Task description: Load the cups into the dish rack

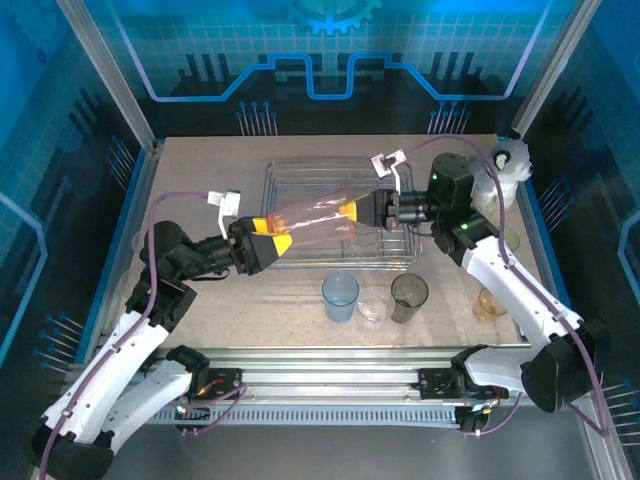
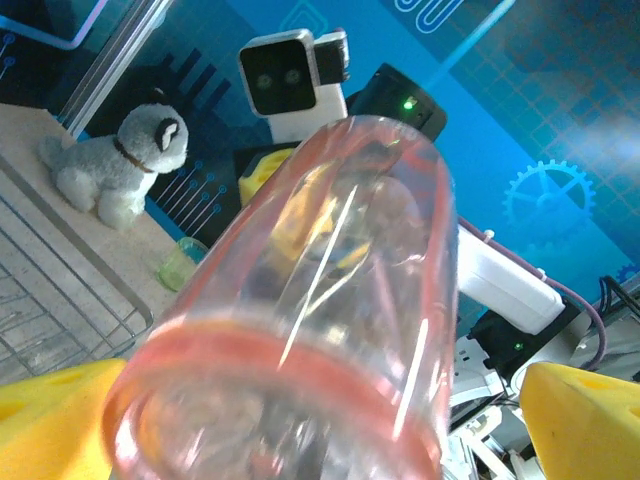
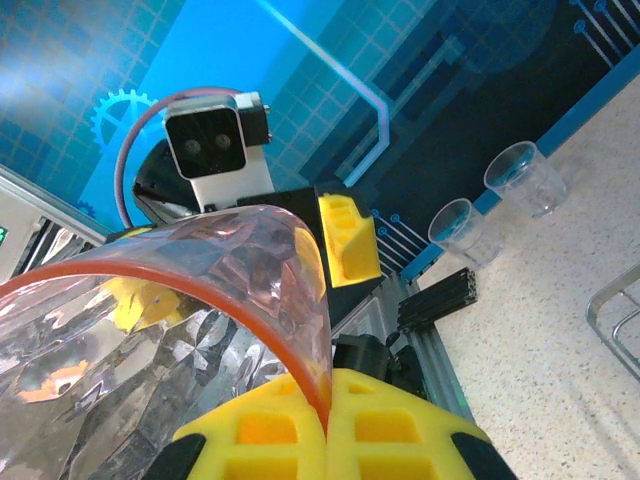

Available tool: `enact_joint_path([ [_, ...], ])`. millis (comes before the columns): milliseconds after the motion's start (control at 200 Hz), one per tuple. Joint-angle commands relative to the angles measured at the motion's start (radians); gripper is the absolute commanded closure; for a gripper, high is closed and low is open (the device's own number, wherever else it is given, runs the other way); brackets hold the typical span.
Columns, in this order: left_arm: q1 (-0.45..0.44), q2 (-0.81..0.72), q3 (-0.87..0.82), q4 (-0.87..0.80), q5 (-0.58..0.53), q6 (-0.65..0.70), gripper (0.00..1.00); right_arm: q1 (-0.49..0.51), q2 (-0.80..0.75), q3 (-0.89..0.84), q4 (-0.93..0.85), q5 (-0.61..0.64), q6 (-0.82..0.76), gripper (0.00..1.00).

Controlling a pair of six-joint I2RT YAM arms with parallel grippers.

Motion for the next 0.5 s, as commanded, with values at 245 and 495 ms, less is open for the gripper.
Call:
enact_joint_path([
  [245,-0.025,0.039,0.02,0.041,0.05,-0.007,0.01,0.039,0.027,0.04,0.021,0.009,0.0,1.0],
  [495,-0.038,0.048,0.028,0.046,0.065,-0.003,0.15,0.038,0.042,0.039,0.018,0.021,0.005,1.0],
])
